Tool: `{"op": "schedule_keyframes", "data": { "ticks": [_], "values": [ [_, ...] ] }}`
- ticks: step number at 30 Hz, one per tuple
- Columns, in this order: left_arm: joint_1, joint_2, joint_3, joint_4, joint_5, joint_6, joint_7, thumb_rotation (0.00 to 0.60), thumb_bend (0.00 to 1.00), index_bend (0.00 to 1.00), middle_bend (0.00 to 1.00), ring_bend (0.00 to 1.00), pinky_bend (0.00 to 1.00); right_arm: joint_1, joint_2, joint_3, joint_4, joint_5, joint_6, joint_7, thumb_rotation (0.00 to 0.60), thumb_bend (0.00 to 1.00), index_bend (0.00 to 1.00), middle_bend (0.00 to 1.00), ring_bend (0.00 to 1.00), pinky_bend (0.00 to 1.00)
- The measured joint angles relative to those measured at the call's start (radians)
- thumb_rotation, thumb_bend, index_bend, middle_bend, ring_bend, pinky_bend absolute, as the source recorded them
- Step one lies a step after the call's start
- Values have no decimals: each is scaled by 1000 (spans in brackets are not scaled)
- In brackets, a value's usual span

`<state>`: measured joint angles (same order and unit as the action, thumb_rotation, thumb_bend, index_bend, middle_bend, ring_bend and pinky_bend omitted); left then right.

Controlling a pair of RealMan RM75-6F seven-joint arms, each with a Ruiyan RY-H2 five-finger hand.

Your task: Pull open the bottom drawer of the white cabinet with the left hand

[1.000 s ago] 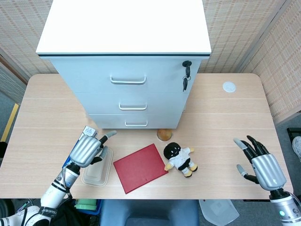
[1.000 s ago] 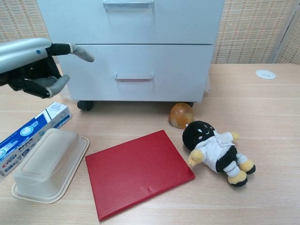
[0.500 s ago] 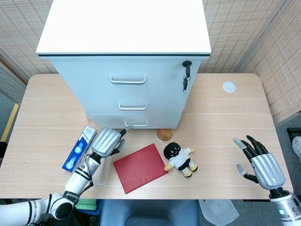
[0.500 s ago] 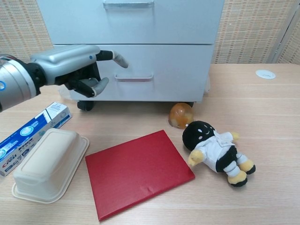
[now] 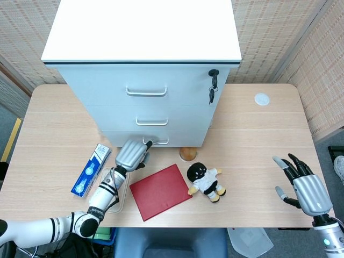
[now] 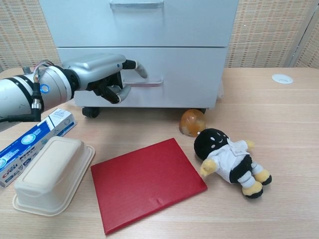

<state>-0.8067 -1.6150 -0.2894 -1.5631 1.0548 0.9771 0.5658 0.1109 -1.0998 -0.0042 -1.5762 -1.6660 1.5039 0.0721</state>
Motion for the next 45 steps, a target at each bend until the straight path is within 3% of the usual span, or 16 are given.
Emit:
{"op": "schedule_keyframes", "data": {
  "ticks": [19,45],
  "values": [
    [-44,-9,43,21,-85,28,58,600,608,242,960,1000,1000,-6,-10,-1,17,10,1,15,600,308,111,194,118,158],
    [-20,31,116,-69,-52,97,67,600,608,262,964,1000,1000,4,-16,-2,1,9,-16,-11,600,307,111,194,118,158]
  ]
}}
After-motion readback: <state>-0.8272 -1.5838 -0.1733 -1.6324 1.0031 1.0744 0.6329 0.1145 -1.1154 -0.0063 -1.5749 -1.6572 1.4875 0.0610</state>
